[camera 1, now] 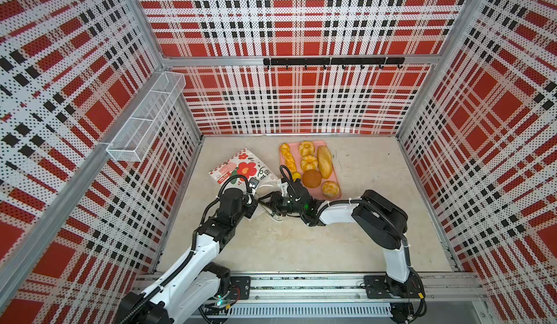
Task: Take the fake bread out of the paper bag
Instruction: 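Close the right tongs on the yellow bread deep inside the bag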
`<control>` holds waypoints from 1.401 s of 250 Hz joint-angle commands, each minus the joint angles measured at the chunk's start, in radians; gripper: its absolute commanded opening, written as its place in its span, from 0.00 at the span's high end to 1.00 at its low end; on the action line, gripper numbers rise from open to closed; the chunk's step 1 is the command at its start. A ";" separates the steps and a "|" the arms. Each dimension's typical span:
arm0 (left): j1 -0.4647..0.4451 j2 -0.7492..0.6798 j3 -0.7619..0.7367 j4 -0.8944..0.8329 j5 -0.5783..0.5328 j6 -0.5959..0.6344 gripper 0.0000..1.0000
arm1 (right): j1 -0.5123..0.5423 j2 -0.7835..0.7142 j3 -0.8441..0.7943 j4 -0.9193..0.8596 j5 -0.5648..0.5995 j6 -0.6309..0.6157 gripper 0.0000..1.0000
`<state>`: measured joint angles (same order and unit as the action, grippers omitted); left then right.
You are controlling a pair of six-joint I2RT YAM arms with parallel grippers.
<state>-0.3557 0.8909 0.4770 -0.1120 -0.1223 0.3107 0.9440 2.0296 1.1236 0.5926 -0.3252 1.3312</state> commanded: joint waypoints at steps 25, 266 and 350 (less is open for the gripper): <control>-0.012 -0.010 -0.008 0.008 0.006 -0.012 1.00 | -0.006 0.057 0.052 -0.006 0.024 0.053 0.55; -0.035 -0.022 -0.009 -0.012 -0.016 0.003 1.00 | -0.017 -0.048 -0.072 -0.015 0.014 0.024 0.53; -0.054 -0.018 -0.009 -0.021 -0.019 0.024 1.00 | -0.038 -0.007 -0.031 -0.027 0.006 0.003 0.52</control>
<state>-0.3950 0.8825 0.4755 -0.1234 -0.1417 0.3233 0.9237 2.0155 1.0584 0.5198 -0.3271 1.3453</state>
